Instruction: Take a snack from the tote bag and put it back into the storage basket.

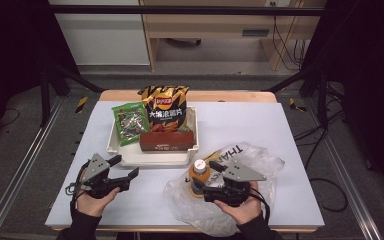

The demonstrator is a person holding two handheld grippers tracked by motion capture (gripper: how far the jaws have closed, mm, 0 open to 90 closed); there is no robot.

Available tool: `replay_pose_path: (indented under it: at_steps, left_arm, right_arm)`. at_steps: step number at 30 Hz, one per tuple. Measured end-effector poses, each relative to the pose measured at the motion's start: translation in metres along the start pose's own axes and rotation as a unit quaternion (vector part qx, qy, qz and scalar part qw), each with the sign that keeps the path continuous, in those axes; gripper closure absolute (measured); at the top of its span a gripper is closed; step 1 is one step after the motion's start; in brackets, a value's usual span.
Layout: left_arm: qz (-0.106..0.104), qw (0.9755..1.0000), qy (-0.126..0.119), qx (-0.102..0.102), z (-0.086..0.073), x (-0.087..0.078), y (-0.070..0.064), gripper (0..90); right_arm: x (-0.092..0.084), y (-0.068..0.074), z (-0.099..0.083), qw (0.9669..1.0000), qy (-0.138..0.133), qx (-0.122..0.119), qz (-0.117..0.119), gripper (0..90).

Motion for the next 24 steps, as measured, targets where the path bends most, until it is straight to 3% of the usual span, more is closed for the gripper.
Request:
replay_pose_path:
  at_steps: [5,11,15,24]
  left_arm:
    - [-0.01,0.9998,0.003,0.015,0.004,0.004,-0.011,21.3]
    - [-0.028,0.9992,0.005,0.029,0.01,0.012,-0.029,20.8]
    - [-0.043,0.9983,0.004,0.04,0.015,0.018,-0.041,20.4]
    - [-0.07,0.9954,0.005,0.065,0.026,0.03,-0.068,19.2]
  right_arm:
    - [-0.029,-0.017,-0.005,0.9995,-0.017,0.01,-0.024,27.4]
    - [-0.049,-0.044,-0.016,0.9978,-0.024,0.025,-0.056,33.9]
    - [-0.056,-0.061,-0.023,0.9954,-0.018,0.029,-0.089,37.5]
    - [-0.066,-0.089,-0.039,0.9917,-0.004,0.05,-0.119,39.3]
Point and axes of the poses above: each handheld gripper's, and its own axes: x roughly forward along the jaws, z roughly out of its top, y roughly to its left, the point moved 2 cm from there along x, roughly forward along the jaws, and after that the axes turned 14 degrees about y, right-handed, at the moved point
